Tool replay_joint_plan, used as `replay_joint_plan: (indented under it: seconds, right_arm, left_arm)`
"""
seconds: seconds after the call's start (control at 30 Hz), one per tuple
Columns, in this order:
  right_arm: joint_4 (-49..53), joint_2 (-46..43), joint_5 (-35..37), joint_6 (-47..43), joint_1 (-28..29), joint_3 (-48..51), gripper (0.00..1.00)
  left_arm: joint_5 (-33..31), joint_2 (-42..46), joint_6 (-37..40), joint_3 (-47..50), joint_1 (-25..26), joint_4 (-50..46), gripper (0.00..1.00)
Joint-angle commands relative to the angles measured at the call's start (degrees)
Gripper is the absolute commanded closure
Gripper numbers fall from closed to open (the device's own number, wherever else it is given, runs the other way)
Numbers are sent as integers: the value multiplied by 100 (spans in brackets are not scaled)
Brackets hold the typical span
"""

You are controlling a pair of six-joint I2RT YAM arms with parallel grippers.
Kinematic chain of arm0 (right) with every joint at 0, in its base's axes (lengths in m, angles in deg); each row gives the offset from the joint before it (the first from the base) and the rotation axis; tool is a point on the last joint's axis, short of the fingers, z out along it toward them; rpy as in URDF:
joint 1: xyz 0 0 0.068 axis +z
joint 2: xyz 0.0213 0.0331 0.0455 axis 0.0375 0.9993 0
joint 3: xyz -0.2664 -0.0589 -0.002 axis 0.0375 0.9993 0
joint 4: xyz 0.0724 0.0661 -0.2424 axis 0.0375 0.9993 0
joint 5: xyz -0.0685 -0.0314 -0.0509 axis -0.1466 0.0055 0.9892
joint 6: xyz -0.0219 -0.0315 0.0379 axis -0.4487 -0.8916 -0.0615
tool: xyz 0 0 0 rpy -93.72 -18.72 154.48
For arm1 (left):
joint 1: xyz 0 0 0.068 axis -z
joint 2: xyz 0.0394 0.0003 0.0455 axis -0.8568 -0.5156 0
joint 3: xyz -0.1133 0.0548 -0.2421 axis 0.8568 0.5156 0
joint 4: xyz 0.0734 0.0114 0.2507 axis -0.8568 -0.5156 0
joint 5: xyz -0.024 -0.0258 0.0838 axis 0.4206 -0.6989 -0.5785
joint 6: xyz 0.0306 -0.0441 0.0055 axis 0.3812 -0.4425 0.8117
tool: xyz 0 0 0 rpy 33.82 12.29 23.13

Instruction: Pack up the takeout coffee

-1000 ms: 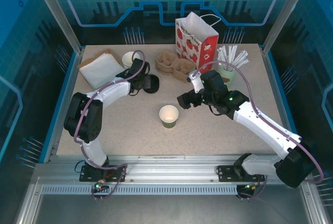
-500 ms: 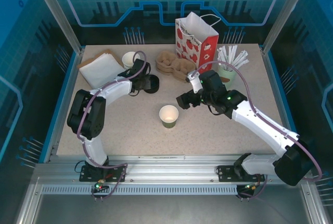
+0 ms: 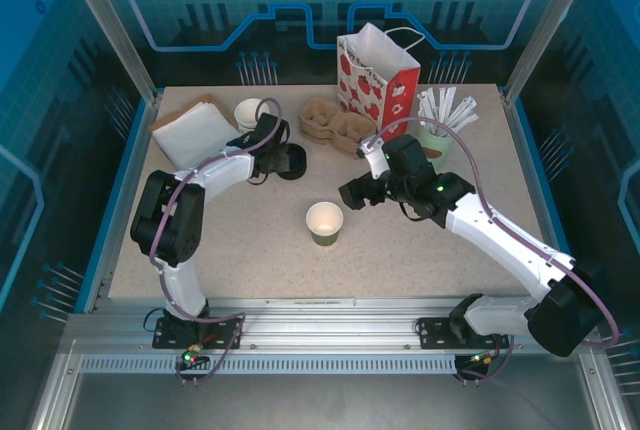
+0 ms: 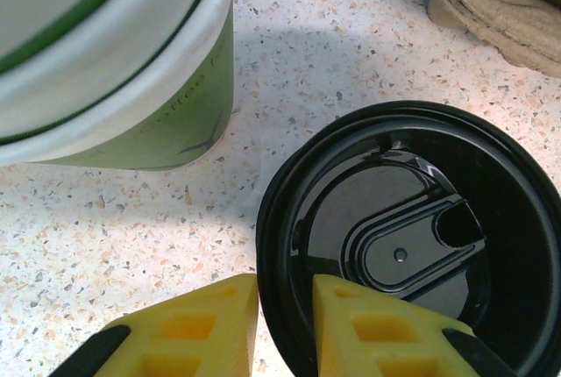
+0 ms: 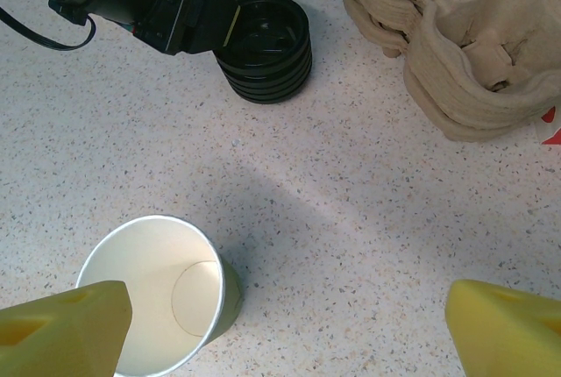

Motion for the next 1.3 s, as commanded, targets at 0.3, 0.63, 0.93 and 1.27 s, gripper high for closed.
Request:
replay_joint_plan:
  seconds: [0.3,0.63,0.93,1.27]
  right_arm:
    - [-84,50,-20,-86,116,-145,6]
    - [-16,-5,5,-85,119,-218,6]
    - [-55,-571,-608,330,-588,-332,6]
    - [-3473,-388,-3706,2409,-1059,160,8]
  left_arm:
    - [18,170,37,-137,-55,-54,83]
    - [79,658,11,-56,-57,-59,85]
    - [1370,2538,-598,969,-49,452,85]
    - [3867,4580,-2386,1820,-57,1686,83]
